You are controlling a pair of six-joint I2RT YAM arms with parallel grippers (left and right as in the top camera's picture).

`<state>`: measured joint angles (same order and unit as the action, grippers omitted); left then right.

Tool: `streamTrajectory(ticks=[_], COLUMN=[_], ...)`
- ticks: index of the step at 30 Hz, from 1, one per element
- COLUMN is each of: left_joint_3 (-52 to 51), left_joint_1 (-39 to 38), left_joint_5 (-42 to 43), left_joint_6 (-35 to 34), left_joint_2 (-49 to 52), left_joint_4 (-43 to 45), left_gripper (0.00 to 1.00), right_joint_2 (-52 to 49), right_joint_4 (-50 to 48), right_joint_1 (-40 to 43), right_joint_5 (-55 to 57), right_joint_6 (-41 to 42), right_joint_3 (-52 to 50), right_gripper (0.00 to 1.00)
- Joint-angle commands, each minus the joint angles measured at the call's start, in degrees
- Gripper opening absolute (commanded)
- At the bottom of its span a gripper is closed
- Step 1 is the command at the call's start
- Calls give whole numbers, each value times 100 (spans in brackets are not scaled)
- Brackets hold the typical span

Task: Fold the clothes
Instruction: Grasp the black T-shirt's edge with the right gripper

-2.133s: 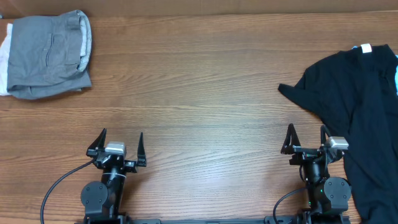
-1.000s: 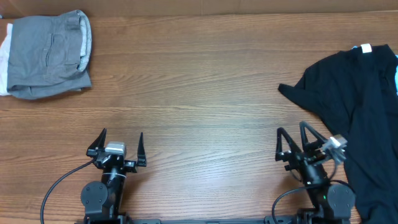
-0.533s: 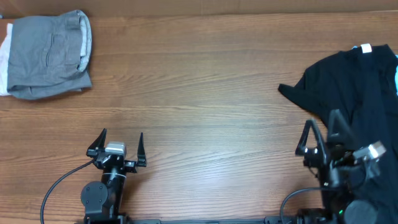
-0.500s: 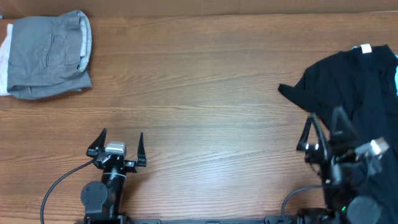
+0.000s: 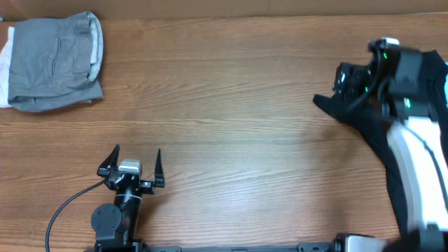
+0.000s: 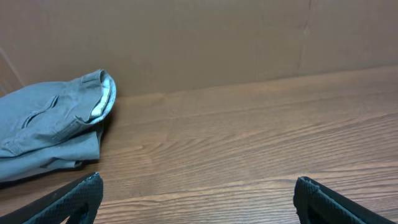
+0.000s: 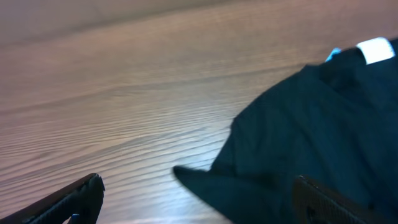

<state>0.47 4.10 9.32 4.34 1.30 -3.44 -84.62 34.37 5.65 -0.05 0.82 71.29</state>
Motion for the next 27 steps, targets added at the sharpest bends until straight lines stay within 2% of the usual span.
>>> streamTrajectory(ticks=[1, 6, 8, 11, 15, 23, 27], left_joint_3=[-20, -20, -20, -20, -20, -20, -20], left_joint_1=[4, 4, 4, 4, 4, 4, 4], left_joint_5=[-35, -35, -35, -35, -35, -35, -35], left_joint_6=[-116, -116, -116, -116, -116, -116, -116], left_joint_2=[-7, -7, -7, -4, -7, -4, -7], left_joint_4=[-15, -15, -15, -15, -15, -15, -15], left_gripper=[100, 100, 100, 100, 100, 100, 100], right_joint_2=[-931, -1917, -2146, -2378, -2518, -2664, -2664], right_joint_4=[20, 92, 116, 192, 361, 501, 435], right_joint_1=[55, 72, 118, 219, 431, 741, 739], right_joint_5=[431, 1102, 1097, 1097, 1093, 177, -31], right_joint_6=[-201, -199, -197, -197, -197, -223, -240], right_joint_3=[505, 540, 540, 540, 533, 527, 527], right_gripper=[100, 100, 96, 87, 86, 86, 79])
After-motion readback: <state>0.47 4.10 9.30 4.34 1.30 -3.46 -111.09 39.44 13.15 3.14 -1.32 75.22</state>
